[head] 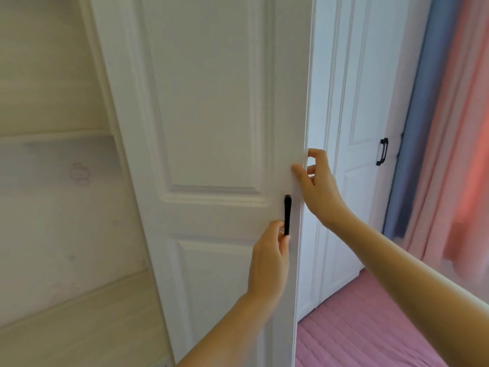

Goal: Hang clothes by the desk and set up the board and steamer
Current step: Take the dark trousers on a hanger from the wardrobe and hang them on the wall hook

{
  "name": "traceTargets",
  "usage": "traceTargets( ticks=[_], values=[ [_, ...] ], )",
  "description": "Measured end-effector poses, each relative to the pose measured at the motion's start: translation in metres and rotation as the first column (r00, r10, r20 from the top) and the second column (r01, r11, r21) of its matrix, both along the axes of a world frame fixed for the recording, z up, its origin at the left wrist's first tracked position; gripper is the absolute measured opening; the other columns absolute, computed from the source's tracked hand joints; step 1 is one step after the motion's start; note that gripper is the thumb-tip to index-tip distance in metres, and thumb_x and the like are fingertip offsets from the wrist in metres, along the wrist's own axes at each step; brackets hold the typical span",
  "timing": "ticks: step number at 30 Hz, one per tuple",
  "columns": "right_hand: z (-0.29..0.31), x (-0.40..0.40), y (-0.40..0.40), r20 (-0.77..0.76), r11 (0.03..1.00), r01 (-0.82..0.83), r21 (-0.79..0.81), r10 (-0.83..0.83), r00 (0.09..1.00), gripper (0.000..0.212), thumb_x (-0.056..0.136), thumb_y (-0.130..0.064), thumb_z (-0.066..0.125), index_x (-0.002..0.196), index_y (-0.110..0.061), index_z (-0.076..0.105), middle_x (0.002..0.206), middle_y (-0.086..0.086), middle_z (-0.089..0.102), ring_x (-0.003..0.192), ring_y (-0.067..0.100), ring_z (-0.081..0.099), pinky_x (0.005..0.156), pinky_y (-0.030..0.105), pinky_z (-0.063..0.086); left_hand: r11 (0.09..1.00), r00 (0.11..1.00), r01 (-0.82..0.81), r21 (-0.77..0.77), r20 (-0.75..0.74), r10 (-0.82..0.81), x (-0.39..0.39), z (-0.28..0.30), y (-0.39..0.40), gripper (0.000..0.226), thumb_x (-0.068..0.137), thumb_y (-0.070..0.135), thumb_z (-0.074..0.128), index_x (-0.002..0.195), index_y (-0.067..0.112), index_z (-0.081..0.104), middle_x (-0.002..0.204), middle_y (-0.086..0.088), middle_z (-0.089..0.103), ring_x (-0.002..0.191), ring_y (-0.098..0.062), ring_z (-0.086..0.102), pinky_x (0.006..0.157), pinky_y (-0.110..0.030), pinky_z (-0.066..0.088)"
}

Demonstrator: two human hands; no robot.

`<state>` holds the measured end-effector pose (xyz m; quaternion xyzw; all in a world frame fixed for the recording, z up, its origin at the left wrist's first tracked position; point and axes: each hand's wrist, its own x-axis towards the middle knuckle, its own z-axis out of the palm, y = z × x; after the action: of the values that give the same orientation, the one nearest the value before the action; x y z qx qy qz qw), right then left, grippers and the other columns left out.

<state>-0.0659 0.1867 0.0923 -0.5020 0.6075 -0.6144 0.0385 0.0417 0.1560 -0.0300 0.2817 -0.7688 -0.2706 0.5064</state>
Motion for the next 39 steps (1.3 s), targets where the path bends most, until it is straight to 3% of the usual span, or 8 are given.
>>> traceTargets(
  ticks=[9, 14, 21, 24, 28, 33, 35, 39],
  values=[
    [-0.003, 0.086, 0.08, -0.106, 1.0, 0.026, -0.008, -0.027, 0.994, 0.036, 0.098, -0.033, 0.048, 0.13, -0.024, 0.033, 0.1, 0.007, 0.053, 0.084, 0.021, 0.058, 0.065, 0.025, 0.047, 1.0, 0.998, 0.014, 0.027, -0.055, -0.012, 0.094, -0.001, 0.073, 0.021, 0.097, 0.019, 0.052, 0.117, 0.024, 0.057, 0.098, 0.012, 0.064, 0.087, -0.004, 0.061, 0.076, -0.015, 0.051],
    [-0.002, 0.132, 0.111, -0.164, 0.999, -0.05, -0.011, 0.047, 0.985, 0.037, 0.096, -0.031, 0.052, 0.128, -0.025, 0.035, 0.1, 0.001, 0.055, 0.084, 0.014, 0.059, 0.064, 0.019, 0.044, 0.998, 0.995, -0.016, 0.059, -0.102, 0.022, 0.146, -0.003, 0.104, 0.03, 0.093, 0.031, 0.058, 0.123, 0.026, 0.055, 0.105, 0.015, 0.063, 0.093, -0.003, 0.062, 0.079, -0.014, 0.051],
    [0.006, 0.176, 0.129, -0.191, 0.959, -0.274, 0.071, 0.283, 0.94, 0.039, 0.095, -0.029, 0.053, 0.131, -0.023, 0.039, 0.105, -0.012, 0.057, 0.095, 0.011, 0.063, 0.079, 0.034, 0.059, 0.992, 0.981, -0.08, 0.094, -0.17, 0.095, 0.194, -0.003, 0.123, 0.056, 0.075, 0.047, 0.071, 0.123, 0.025, 0.053, 0.106, 0.011, 0.062, 0.095, -0.005, 0.061, 0.078, -0.018, 0.054],
    [0.006, 0.187, 0.128, -0.18, 0.922, -0.373, 0.104, 0.386, 0.905, 0.042, 0.096, -0.027, 0.053, 0.136, -0.027, 0.04, 0.117, -0.007, 0.058, 0.105, 0.012, 0.062, 0.082, 0.034, 0.058, 0.988, 0.973, -0.119, 0.102, -0.185, 0.137, 0.209, -0.001, 0.128, 0.056, 0.073, 0.042, 0.077, 0.121, 0.026, 0.052, 0.098, 0.013, 0.06, 0.09, -0.004, 0.059, 0.075, -0.013, 0.049],
    [0.002, 0.198, 0.126, -0.194, 0.877, -0.455, 0.155, 0.479, 0.856, 0.047, 0.097, -0.027, 0.052, 0.14, -0.032, 0.036, 0.117, -0.016, 0.057, 0.106, 0.006, 0.061, 0.081, 0.025, 0.056, 0.979, 0.958, -0.169, 0.117, -0.212, 0.191, 0.228, -0.002, 0.129, 0.054, 0.074, 0.035, 0.079, 0.121, 0.025, 0.053, 0.091, 0.012, 0.059, 0.085, -0.006, 0.06, 0.075, -0.012, 0.047],
    [-0.002, 0.216, 0.12, -0.236, 0.86, -0.488, 0.146, 0.509, 0.828, 0.052, 0.096, -0.028, 0.053, 0.143, -0.034, 0.03, 0.135, -0.006, 0.053, 0.116, 0.01, 0.058, 0.1, 0.039, 0.048, 0.972, 0.962, -0.184, 0.146, -0.176, 0.209, 0.254, -0.003, 0.128, 0.054, 0.075, 0.034, 0.077, 0.124, 0.03, 0.053, 0.097, 0.009, 0.062, 0.092, -0.005, 0.06, 0.079, -0.014, 0.049],
    [-0.002, 0.224, 0.117, -0.259, 0.858, -0.494, 0.141, 0.514, 0.818, 0.054, 0.096, -0.028, 0.052, 0.145, -0.032, 0.028, 0.138, -0.004, 0.05, 0.119, 0.011, 0.055, 0.099, 0.029, 0.046, 0.969, 0.963, -0.188, 0.159, -0.163, 0.214, 0.264, 0.0, 0.129, 0.055, 0.076, 0.032, 0.077, 0.125, 0.028, 0.053, 0.1, 0.009, 0.063, 0.093, -0.003, 0.061, 0.079, -0.012, 0.049],
    [-0.004, 0.237, 0.112, -0.298, 0.862, -0.494, 0.115, 0.504, 0.811, 0.056, 0.096, -0.029, 0.052, 0.146, -0.03, 0.027, 0.138, -0.003, 0.049, 0.114, 0.008, 0.056, 0.078, 0.005, 0.039, 0.964, 0.965, -0.188, 0.19, -0.148, 0.217, 0.278, 0.003, 0.131, 0.054, 0.078, 0.027, 0.076, 0.127, 0.027, 0.054, 0.101, 0.013, 0.065, 0.097, -0.005, 0.062, 0.083, -0.02, 0.053]
  ],
)
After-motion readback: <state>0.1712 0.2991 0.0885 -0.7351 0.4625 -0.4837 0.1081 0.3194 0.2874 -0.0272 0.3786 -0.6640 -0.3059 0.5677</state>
